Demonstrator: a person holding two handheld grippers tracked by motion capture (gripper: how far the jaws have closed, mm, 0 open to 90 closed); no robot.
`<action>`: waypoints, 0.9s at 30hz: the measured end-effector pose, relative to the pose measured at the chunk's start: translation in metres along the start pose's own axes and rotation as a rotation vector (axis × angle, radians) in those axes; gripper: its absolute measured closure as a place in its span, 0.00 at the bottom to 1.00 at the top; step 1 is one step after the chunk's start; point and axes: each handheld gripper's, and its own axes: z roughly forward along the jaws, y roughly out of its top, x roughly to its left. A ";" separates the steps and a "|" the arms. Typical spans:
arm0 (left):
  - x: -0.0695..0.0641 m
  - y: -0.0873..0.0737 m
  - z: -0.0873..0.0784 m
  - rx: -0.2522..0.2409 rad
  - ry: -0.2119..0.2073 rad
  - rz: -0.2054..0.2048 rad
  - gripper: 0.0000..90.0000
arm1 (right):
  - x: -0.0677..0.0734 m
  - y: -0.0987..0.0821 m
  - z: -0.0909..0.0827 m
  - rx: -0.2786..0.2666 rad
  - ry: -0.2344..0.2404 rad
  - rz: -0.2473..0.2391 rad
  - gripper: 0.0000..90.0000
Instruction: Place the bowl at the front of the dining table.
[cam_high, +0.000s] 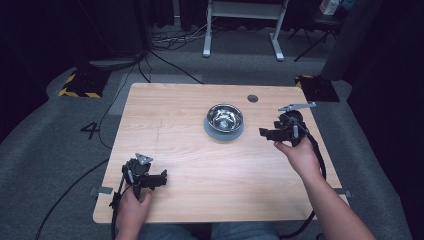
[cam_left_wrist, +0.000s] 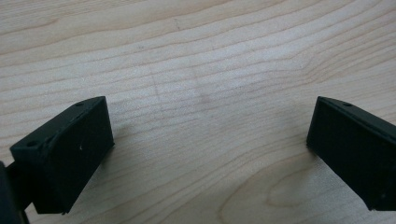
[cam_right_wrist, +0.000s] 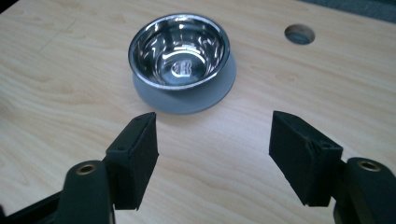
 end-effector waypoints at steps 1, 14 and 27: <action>0.000 0.000 0.000 0.000 0.000 -0.001 0.01 | -0.001 -0.003 0.000 0.009 0.005 -0.005 0.36; 0.000 0.001 0.001 0.001 -0.001 -0.006 0.00 | -0.009 -0.052 0.004 0.100 0.052 0.056 0.34; 0.000 0.001 0.001 0.001 0.001 -0.003 0.01 | -0.015 -0.105 0.019 0.108 0.063 0.101 0.35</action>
